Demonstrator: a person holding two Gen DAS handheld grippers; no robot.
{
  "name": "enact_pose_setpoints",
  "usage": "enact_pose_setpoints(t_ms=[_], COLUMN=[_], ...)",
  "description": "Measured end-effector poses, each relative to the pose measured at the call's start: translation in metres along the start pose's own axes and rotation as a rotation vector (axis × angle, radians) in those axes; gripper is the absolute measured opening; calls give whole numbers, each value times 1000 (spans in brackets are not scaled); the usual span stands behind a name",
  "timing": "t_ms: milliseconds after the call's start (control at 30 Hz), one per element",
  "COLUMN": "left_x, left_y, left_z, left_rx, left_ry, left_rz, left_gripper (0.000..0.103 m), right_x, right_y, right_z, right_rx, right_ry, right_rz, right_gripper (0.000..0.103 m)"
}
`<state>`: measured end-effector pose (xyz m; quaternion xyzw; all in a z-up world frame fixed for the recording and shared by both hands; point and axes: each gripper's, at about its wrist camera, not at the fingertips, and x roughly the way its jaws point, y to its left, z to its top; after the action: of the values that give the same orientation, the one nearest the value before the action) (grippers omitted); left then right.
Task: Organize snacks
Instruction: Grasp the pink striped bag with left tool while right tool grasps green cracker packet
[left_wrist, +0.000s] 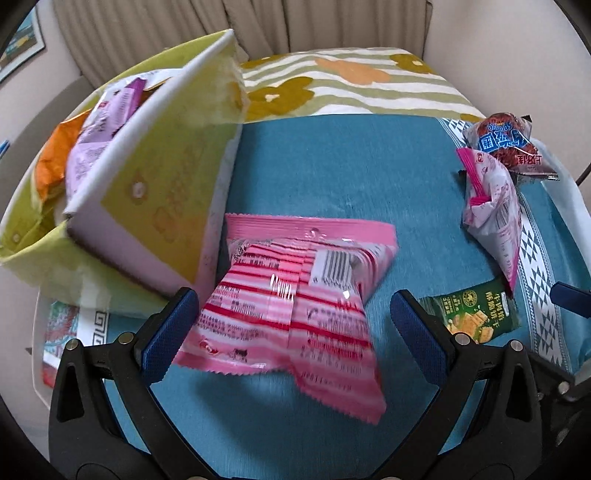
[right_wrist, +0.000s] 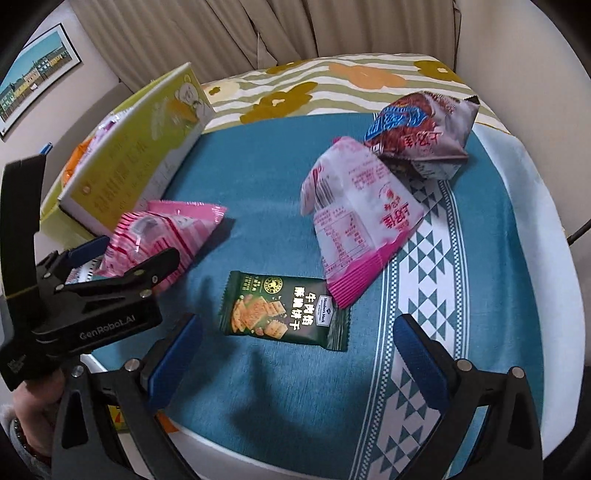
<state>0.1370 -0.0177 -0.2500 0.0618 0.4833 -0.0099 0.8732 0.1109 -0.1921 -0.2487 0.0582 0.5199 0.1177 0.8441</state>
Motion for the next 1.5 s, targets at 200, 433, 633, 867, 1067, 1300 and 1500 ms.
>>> enact_pose_setpoints(t_ms=[200,433,633,867,1067,1300,1500], left_x=[12,37,41,40,46,45,44], left_y=[-4,-4,1,3,-1,3,7], left_z=[5,2,1,1,6,3,5], left_rx=[35,43,30,36,33,19,-9], left_ry=[40,139,164,188,195,204,203], left_rz=[-23,-86,-131,-140,-143,-145,-154], left_gripper=[101,84,74,73,73,73,73], right_x=[12,18,30,40,49,56,49], right_y=[6,18,15,21,30,42,49], right_z=[-2,-4,-3,-1,4,9,7], right_rx=[18,11,35,2,-48,-89,-108], right_ry=[0,-25,-8,17,63,57,34], right_rz=[-32,-96,-116,-143,-196,-196,-144], right_gripper=[102,102,102,96,95,72,55])
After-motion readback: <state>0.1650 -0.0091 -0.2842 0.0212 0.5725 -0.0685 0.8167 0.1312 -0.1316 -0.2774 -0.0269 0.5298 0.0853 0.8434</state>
